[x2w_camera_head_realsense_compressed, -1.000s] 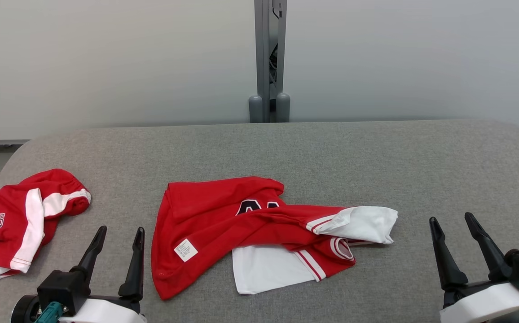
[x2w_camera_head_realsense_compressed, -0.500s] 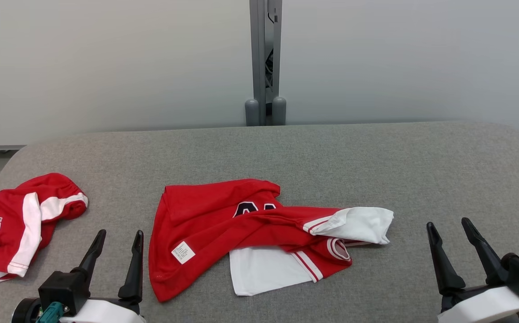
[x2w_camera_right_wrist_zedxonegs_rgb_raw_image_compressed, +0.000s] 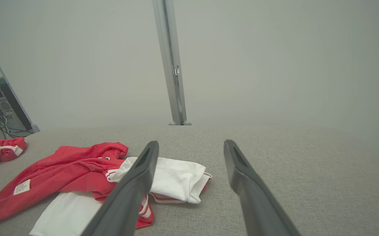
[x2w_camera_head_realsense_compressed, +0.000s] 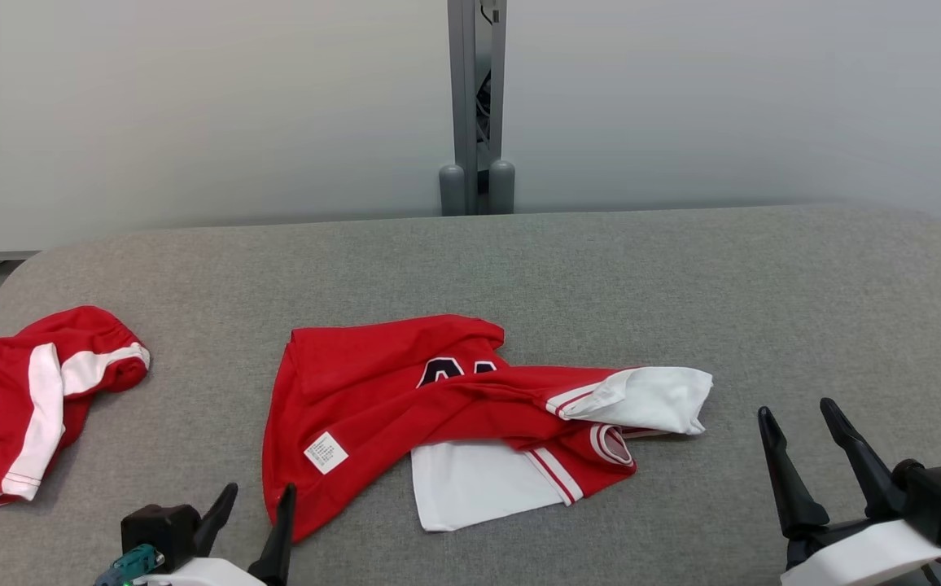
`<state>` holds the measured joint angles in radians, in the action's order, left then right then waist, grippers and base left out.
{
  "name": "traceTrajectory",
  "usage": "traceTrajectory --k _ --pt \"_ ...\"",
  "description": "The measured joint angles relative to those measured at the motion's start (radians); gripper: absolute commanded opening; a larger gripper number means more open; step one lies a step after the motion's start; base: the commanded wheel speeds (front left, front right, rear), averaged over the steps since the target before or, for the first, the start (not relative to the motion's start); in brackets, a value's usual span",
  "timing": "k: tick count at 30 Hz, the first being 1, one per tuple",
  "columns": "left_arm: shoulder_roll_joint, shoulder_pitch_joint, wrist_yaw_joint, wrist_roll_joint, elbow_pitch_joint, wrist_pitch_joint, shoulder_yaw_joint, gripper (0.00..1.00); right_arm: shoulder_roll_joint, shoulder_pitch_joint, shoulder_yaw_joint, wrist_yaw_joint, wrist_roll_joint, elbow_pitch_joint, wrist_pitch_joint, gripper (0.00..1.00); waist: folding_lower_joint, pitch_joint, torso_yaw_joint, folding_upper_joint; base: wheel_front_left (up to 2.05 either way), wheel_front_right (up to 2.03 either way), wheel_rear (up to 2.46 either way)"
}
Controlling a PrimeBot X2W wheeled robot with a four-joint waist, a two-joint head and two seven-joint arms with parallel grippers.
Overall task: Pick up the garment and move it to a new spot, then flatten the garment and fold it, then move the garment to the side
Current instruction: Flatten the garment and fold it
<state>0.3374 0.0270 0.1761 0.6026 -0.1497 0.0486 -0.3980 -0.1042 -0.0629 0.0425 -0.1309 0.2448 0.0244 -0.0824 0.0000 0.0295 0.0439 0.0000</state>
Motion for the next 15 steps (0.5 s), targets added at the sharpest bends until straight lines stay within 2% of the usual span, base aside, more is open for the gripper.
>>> traceTrajectory --k 1,8,14,15 --pt "0.000 0.000 0.000 0.000 0.000 0.000 0.000 1.00 0.000 0.000 0.000 0.000 0.000 0.000 0.000 1.00 0.0000 0.000 0.000 0.0000 0.00 0.00 0.00" --pt "-0.028 -0.037 -0.091 0.090 -0.188 -0.065 -0.010 1.00 -0.004 0.016 0.032 0.000 0.011 0.018 0.000 1.00 0.0000 -0.027 -0.022 0.0000 0.00 0.00 0.00" --pt "-0.040 -0.098 -0.159 0.123 -0.301 -0.053 -0.009 1.00 -0.020 0.039 0.038 0.000 0.021 0.023 0.000 1.00 0.0000 -0.059 -0.038 0.0000 0.00 0.00 0.00" --pt "-0.043 -0.105 -0.166 0.124 -0.313 -0.041 -0.009 0.50 -0.021 0.039 0.038 0.000 0.024 0.026 -0.001 1.00 0.0000 -0.062 -0.040 0.0000 0.00 0.00 0.00"
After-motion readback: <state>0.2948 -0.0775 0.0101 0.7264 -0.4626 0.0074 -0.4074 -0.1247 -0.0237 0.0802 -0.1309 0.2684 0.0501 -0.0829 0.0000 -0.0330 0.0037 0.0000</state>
